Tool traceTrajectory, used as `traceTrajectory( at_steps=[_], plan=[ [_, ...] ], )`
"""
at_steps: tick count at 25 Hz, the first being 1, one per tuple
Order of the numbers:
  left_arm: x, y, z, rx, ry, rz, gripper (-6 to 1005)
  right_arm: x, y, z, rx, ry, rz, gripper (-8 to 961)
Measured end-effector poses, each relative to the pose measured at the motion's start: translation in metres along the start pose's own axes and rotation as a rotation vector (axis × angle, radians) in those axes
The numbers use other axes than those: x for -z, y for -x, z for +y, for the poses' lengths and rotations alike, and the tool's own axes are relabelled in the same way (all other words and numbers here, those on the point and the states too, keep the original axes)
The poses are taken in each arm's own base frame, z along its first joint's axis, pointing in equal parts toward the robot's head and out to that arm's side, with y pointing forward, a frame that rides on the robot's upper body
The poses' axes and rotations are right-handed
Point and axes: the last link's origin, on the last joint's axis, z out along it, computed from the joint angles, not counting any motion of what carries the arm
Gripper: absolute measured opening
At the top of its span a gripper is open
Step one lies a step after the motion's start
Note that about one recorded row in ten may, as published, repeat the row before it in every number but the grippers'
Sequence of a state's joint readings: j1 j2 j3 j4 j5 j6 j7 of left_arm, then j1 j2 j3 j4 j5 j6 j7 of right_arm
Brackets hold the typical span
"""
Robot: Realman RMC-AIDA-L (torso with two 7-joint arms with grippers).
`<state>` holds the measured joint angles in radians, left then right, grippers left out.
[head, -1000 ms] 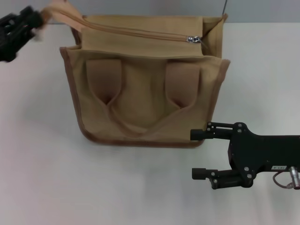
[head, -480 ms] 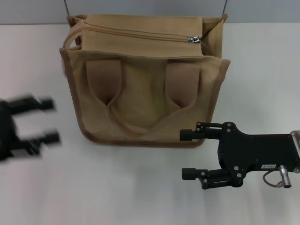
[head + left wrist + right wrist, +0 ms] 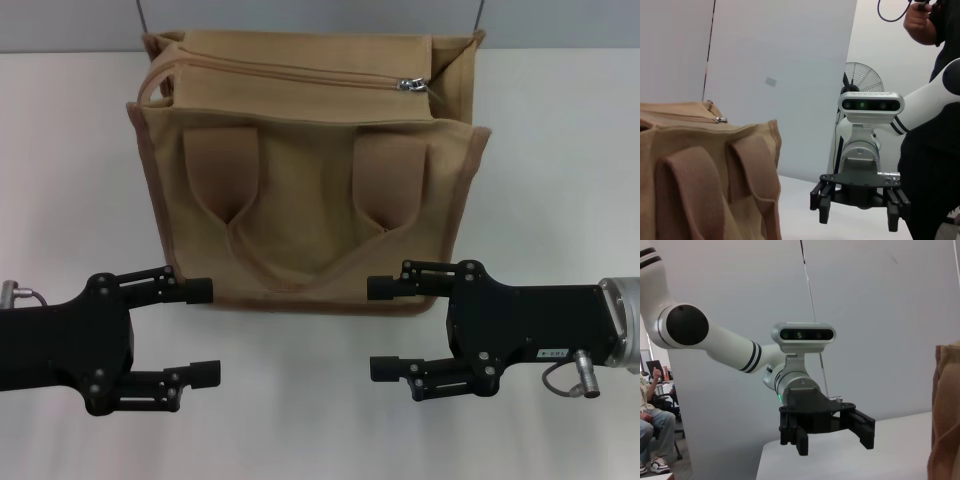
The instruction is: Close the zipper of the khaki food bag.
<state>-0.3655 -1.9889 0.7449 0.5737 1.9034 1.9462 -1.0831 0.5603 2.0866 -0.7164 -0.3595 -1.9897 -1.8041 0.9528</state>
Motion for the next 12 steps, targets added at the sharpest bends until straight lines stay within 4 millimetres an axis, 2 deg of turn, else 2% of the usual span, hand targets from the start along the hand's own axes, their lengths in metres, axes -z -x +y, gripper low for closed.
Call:
traceTrajectory(
  at_steps=[12],
  plan=[
    [-0.0032, 0.0021, 0.0012, 0.001, 0.008, -0.004, 810, -0.0046, -0.0002, -0.0013, 0.009, 0.005, -0.001, 775]
  ],
)
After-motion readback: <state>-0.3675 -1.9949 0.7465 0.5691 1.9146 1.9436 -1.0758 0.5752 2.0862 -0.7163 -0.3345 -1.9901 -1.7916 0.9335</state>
